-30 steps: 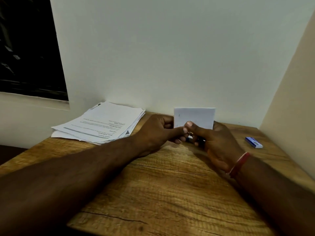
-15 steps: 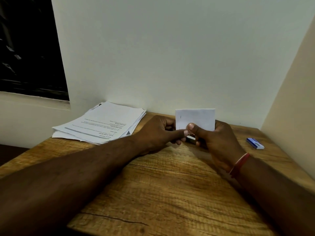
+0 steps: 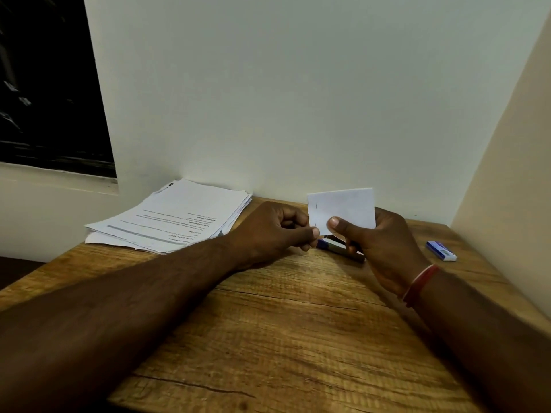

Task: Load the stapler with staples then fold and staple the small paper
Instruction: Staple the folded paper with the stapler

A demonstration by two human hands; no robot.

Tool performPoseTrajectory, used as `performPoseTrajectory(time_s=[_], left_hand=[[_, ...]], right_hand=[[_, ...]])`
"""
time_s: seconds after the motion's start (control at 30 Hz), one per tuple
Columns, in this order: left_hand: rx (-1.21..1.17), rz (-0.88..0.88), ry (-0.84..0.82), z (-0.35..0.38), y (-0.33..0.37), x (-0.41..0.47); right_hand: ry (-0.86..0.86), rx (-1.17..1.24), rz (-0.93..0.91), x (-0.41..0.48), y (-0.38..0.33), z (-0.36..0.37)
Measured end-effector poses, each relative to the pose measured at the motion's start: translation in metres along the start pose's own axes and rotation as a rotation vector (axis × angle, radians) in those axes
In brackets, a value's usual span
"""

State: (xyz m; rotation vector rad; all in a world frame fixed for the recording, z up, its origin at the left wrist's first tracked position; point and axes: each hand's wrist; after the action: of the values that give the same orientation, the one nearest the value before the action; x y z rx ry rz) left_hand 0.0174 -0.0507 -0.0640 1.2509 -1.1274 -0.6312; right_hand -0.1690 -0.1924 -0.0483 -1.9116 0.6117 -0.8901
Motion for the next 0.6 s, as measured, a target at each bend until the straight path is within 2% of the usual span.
performPoseTrajectory(time_s=[0.23, 0.4, 0.6], left_hand=[[0.098, -0.008, 0.000, 0.0000, 0.0030, -0.0049], [0.064, 0.011, -0.011, -0.0009, 0.0051, -0.0054], [0.132, 0.055, 0.056, -0.0036, 0.0072, -0.0010]], right_hand=[[-0.066, -0.144, -0.057, -0.0012, -0.0080, -0.0065], [-0.060, -0.096, -0.023, -0.0011, -0.0058, -0.0073], [-0.001, -0.061, -0.063, 0.0009, -0.0022, -0.0013]])
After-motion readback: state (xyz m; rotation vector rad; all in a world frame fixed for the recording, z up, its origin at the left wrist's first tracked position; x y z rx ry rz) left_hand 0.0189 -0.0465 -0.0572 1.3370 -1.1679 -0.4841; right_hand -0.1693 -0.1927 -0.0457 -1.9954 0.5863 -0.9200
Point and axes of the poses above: each hand's wrist, its own x-axis towards the middle knuckle, its own z-axis out of the palm, y = z × x, and after that the axes turned 13 degrees about -x, right-handed
